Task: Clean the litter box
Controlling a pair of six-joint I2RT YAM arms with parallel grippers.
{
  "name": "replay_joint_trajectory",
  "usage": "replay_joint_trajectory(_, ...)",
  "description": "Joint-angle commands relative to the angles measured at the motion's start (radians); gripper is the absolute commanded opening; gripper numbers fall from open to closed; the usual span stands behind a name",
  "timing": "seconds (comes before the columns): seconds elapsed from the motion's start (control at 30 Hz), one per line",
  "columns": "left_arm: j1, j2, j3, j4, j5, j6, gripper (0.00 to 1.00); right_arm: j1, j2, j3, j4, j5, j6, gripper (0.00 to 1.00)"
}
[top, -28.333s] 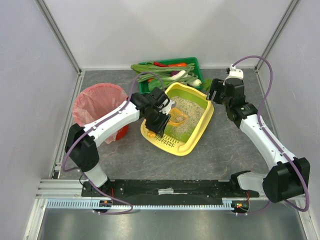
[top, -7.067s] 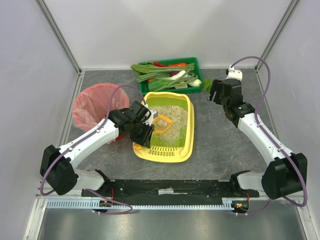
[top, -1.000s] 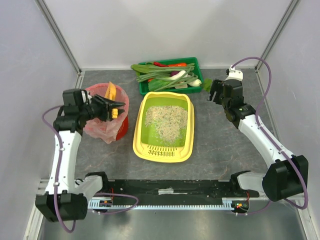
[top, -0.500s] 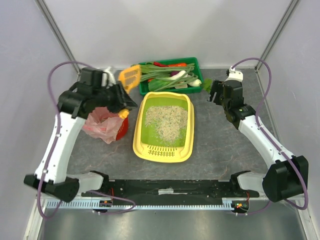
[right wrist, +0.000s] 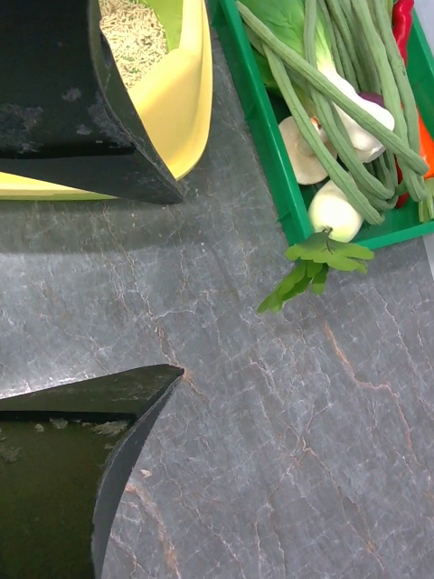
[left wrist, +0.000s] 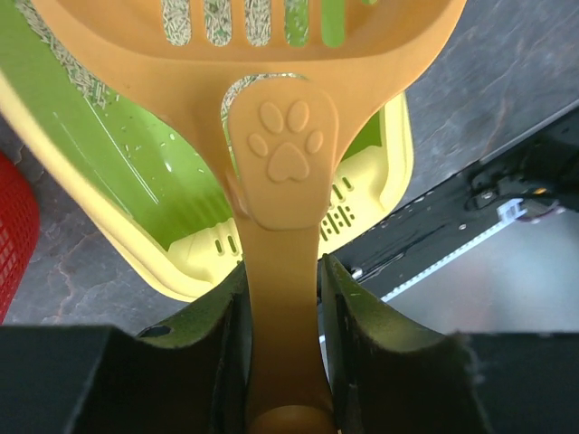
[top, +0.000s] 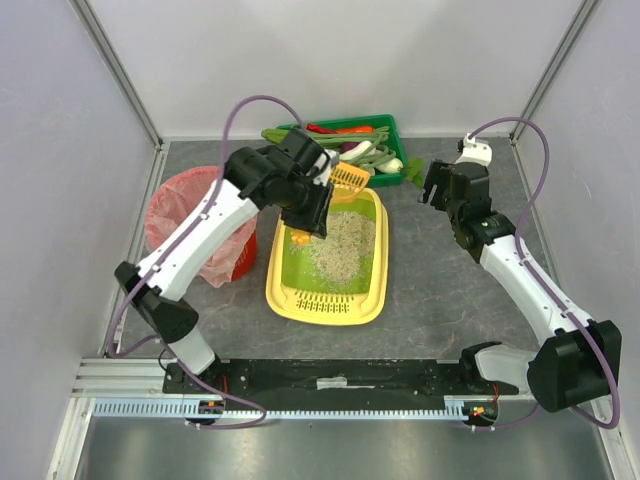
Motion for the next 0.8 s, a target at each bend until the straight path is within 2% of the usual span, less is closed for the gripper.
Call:
replay_joint_trajectory(0.0,-0.03,0.071,0.014,-0.222,-0.049,0.093,0.02,-0.003,-0.031,-0.006,0.034,0.041,-0.003,0.79)
replay_joint_trajectory(0.13,-0.03,0.083,0.005,-0.216,-0.005,0.094,0.02,-0.006,-0.03,-0.01,0.034,0.045,-0.009,0.8)
replay_joint_trajectory(0.37,-0.027,0.098,-0.185,-0.173,0.081,0.096,0.02,-0.003,-0.019,-0.003,0.032,0.037,-0.008,0.8)
replay_joint_trajectory(0.6,-0.024,0.087,-0.255,-0.104,0.094,0.09,0.02,-0.003,-0.018,-0.006,0.031,0.047,-0.009,0.8)
replay_joint_trajectory(0.77,-0.019,0.17,-0.316,-0.043,0.135,0.134,0.02,-0.003,0.005,0.015,0.031,0.031,-0.012,0.8)
